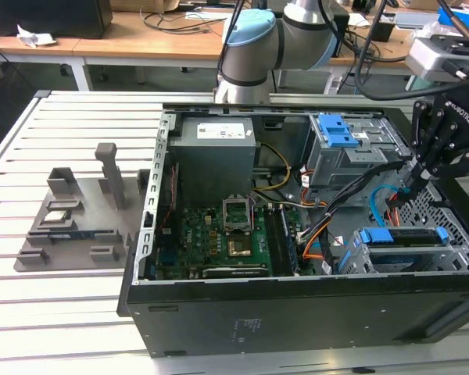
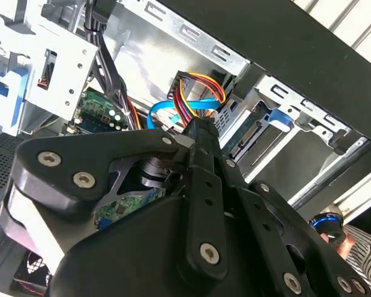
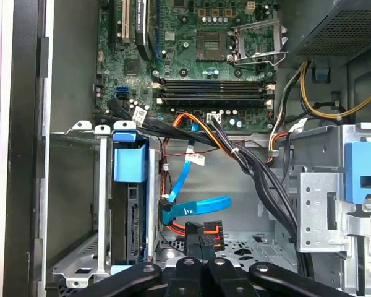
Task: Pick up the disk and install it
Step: 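Insert the first disk wire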
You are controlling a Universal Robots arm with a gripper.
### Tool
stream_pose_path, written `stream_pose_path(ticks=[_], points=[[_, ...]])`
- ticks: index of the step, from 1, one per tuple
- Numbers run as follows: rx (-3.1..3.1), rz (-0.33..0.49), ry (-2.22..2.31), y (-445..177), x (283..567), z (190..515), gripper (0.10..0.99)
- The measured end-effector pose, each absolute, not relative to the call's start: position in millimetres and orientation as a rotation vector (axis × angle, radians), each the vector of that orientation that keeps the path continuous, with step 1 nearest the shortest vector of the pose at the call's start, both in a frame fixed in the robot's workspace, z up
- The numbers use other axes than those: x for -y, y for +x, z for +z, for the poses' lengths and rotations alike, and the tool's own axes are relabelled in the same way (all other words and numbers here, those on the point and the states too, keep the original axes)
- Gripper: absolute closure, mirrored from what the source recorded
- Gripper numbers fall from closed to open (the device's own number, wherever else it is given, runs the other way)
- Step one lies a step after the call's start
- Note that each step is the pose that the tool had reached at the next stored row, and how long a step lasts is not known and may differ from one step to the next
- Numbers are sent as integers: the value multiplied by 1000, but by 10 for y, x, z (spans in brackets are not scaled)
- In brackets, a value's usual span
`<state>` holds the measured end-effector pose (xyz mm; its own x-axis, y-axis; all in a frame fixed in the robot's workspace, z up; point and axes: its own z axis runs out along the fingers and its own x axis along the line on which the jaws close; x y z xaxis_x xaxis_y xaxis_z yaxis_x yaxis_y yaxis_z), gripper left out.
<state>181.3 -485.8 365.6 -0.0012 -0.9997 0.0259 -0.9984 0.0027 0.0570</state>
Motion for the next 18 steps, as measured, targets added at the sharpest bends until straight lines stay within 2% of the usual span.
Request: stream_pose_path(ticks=[3,4,5,6,18], points=[[2182,-34,2178,1813,4856,3654,973],[2182,-34,2178,1813,4855,3654,851],[2182,-34,2178,1813,4854,3653,851],[2182,-34,2178,1813,4853,3653,784],[2180,-30,2176,1811,4868,3540,784]])
